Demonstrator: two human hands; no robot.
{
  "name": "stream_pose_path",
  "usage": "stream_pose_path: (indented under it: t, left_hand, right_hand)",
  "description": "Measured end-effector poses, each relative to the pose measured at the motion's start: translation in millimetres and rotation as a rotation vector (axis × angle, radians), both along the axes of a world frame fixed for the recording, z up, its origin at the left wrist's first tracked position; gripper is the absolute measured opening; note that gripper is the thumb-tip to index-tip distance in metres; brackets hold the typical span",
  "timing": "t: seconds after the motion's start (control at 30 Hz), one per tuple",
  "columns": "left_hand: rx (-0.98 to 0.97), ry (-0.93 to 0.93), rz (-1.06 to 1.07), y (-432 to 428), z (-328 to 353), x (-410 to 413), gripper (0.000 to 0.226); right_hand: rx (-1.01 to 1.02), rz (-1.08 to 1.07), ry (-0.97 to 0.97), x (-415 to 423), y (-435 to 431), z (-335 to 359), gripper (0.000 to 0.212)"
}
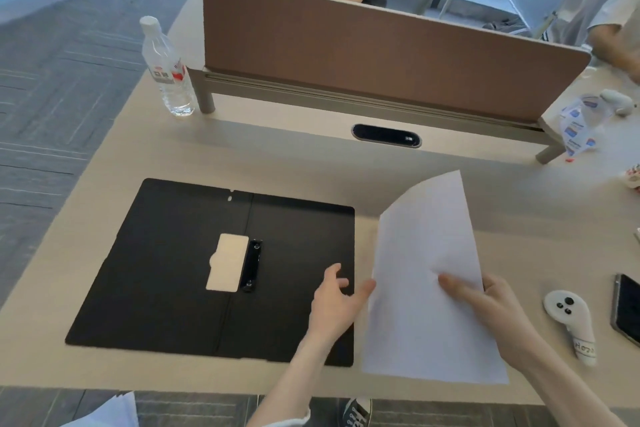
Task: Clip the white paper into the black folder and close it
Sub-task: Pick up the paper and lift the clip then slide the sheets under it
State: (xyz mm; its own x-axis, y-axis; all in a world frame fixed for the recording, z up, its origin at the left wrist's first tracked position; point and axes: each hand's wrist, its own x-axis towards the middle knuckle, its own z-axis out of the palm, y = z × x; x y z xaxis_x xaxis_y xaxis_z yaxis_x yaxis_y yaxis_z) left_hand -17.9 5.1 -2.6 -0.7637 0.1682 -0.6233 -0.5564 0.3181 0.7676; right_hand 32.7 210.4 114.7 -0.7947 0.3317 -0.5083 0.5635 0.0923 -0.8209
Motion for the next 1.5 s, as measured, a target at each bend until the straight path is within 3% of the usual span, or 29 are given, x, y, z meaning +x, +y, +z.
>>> stream_pose_path:
  t: [0.07,0.13,0.2,0.27,0.33,0.43,0.5,0.7,0.97,1.03,1.13,1.17,1.3,1.5]
  left_hand:
    - [0.252,-0.334,-0.033,-6,7,-4,0.089]
    - [0.588,-0.563,-0.05,-17,9,1,0.075]
    - [0.824,-0.66,0.045,-33,9,5,0.063]
    - [0.912,-0.587,0.165,-51,5,5,0.053]
    - [0.812,-0.365,0.257,-73,6,0,0.041]
    - [0.505,-0.016,0.263,-98,13,-13,0.017]
    - [0.436,0.085,0.238,-110,15,-18,0.015]
    - [0.368,0.06,0.182,-142,-4,-27,0.017]
    - [0.204,0.137,0.148,-146,-21,-25,0.01]
    - [0.019,0.205,0.163,-154,-25,-31,0.018]
    - [-0.522,0.425,0.215,-167,-33,-44,0.029]
    - [-0.613,0.474,0.206,-168,-35,-49,0.033]
    - [-0.779,0.444,-0.036,-156,-46,-61,0.05]
    - [-0.806,0.473,-0.104,-147,-52,-71,0.037]
  right_hand:
    - [-0.035,0.045,0.008,-5,-21,17,0.046]
    - [-0.061,0.092,0.019,-12,-41,28,0.049]
    - [-0.085,0.1,0.032,-18,-56,34,0.033]
    - [-0.093,0.076,0.032,-23,-66,34,0.024]
    - [-0.06,0.063,-0.007,-26,-71,26,0.022]
    - [0.004,0.086,-0.131,-25,-75,-3,0.028]
    - [-0.012,0.059,-0.225,-24,-81,-26,0.033]
    - [-0.094,-0.022,-0.251,-33,-104,-78,0.034]
    - [0.027,-0.087,-0.163,-38,-135,-121,0.027]
    - [0.03,-0.103,-0.102,-36,-137,-121,0.026]
    - [0.014,-0.131,-0.047,-32,-128,-120,0.03]
    - [0.009,-0.139,-0.049,-31,-124,-120,0.029]
    - [0.012,-0.16,-0.096,-24,-111,-128,0.027]
    - [-0.014,-0.231,-0.114,-16,-106,-141,0.034]
